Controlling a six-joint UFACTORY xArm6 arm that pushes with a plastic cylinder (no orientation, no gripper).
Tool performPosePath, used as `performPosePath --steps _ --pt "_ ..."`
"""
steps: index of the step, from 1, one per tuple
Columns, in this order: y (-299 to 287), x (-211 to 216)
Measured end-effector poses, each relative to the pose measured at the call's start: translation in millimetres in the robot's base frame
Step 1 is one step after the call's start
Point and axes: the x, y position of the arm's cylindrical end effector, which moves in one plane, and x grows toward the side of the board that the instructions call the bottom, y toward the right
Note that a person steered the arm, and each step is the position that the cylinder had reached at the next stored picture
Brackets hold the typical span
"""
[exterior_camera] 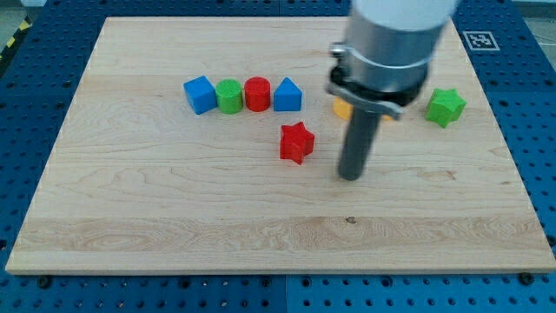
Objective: Move the red star diagonally bottom left to the red circle
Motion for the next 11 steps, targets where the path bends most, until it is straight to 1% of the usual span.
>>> performPosePath --steps 1,2,3,4,5,7,8,10,11 --pt "-9 -7" --pt "14 -13" --pt "28 -40" --pt "17 -62" --pt "-11 -58" --pt "19 -45" --pt "-3 -41" --pt "-128 -37" --pt "-156 -37"
